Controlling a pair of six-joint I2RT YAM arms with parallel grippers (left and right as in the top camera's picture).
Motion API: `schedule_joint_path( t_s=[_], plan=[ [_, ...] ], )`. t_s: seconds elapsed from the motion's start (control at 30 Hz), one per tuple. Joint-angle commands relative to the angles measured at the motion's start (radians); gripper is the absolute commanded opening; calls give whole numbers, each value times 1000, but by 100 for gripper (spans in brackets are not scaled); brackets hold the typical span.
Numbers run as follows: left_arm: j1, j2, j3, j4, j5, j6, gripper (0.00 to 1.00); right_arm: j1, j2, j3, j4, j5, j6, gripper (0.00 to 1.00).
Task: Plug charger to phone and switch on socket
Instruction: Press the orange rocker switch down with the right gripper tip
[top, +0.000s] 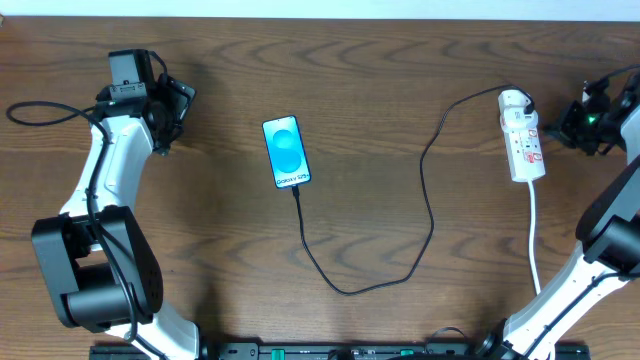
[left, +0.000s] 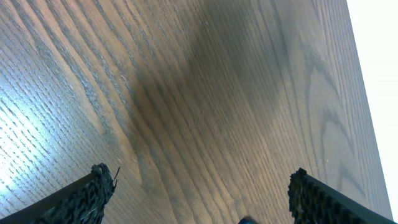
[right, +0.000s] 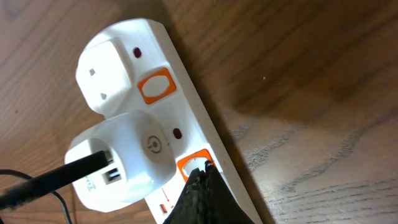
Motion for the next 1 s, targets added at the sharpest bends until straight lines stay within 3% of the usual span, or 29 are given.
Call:
schedule_joint_path(
  t_s=[0.0, 0.97],
  plan=[
    [2, 0, 6, -3, -24, 18, 92, 11, -40, 3, 4, -3, 0, 1],
    [2, 0, 6, -3, -24, 18, 92, 88, -27, -48, 7, 53, -9, 1]
  ],
)
